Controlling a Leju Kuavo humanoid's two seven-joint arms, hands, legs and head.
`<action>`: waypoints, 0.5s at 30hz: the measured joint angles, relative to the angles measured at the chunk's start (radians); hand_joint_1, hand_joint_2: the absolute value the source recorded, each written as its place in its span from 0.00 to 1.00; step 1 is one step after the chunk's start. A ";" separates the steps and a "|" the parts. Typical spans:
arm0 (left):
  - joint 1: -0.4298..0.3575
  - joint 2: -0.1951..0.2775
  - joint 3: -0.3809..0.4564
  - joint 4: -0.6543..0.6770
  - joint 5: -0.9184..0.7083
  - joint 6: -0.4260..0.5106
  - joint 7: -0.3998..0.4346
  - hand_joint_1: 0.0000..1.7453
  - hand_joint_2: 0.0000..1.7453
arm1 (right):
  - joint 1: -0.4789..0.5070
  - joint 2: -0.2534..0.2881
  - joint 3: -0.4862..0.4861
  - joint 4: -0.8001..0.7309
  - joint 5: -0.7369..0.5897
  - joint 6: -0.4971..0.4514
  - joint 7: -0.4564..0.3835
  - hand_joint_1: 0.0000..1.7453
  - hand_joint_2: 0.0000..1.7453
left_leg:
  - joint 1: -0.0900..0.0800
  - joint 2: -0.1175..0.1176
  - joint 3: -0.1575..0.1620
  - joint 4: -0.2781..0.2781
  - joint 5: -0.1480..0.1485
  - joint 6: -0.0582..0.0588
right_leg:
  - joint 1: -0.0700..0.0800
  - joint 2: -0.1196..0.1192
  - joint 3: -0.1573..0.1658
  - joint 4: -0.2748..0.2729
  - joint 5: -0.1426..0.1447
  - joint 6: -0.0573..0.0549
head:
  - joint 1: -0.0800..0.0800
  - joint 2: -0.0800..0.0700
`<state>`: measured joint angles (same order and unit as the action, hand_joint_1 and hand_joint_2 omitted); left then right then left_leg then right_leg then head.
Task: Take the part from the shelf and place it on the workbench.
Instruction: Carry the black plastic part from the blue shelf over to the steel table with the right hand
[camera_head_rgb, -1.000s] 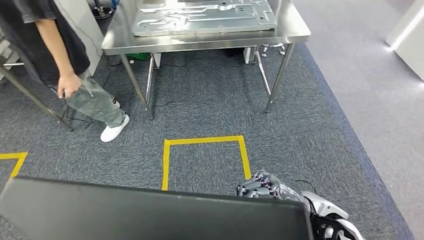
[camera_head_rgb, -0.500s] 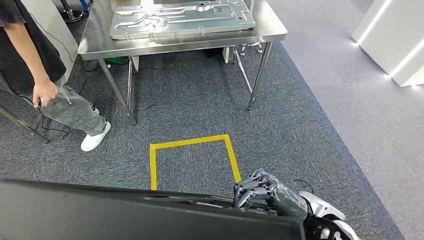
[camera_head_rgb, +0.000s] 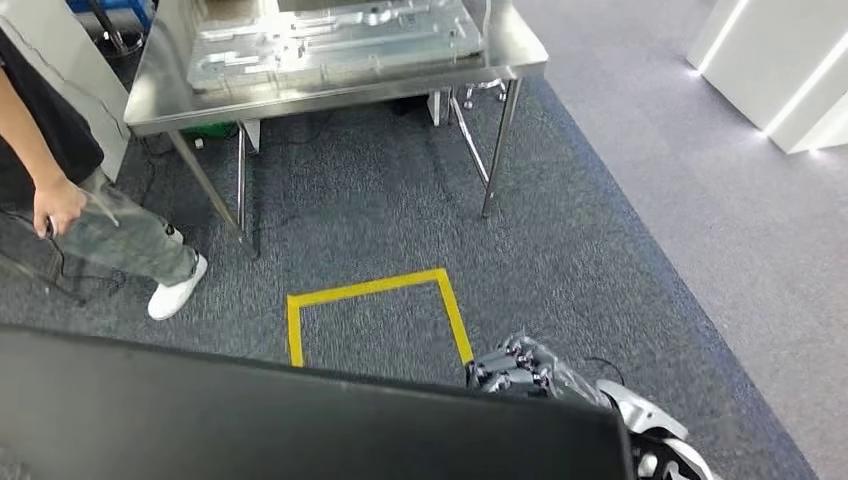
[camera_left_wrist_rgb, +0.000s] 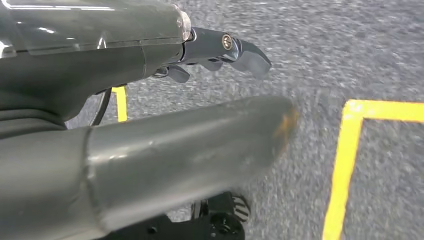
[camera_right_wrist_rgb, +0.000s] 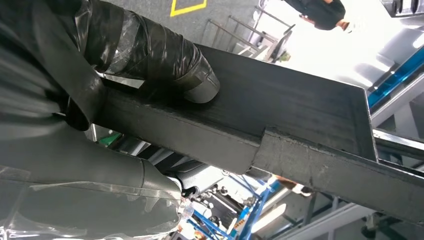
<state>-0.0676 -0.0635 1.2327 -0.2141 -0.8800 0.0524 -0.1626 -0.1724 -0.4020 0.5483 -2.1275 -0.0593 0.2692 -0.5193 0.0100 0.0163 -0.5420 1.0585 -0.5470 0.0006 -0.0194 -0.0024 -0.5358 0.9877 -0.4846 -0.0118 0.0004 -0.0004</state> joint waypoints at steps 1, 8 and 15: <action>0.001 0.000 0.000 0.000 0.000 0.000 0.000 0.00 0.00 | -0.001 0.002 0.001 0.000 0.000 0.000 0.000 1.00 1.00 | 0.001 -0.004 -0.037 0.068 -0.025 -0.003 | 0.002 0.000 0.007 -0.001 -0.006 -0.004 | 0.000 0.000; 0.011 0.005 0.000 0.000 -0.003 -0.004 -0.002 0.00 0.00 | -0.004 0.011 0.006 0.001 0.000 -0.003 0.009 1.00 1.00 | -0.008 -0.013 -0.108 0.014 0.132 0.024 | 0.007 0.014 0.105 -0.024 -0.069 -0.001 | 0.000 0.000; 0.008 0.015 0.000 0.000 -0.003 -0.004 -0.004 0.00 0.00 | -0.017 0.014 0.009 0.003 0.000 -0.007 0.013 1.00 1.00 | -0.014 -0.017 0.006 -0.116 0.111 0.064 | -0.002 0.014 0.091 0.075 -0.059 0.043 | -0.001 0.000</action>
<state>-0.0594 -0.0484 1.2329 -0.2144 -0.8827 0.0485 -0.1670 -0.1898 -0.3882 0.5573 -2.1242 -0.0595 0.2621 -0.5063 -0.0037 -0.0008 -0.5359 0.9422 -0.4365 0.0650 -0.0212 0.0116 -0.4448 1.0629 -0.5435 0.0308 -0.0004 -0.0003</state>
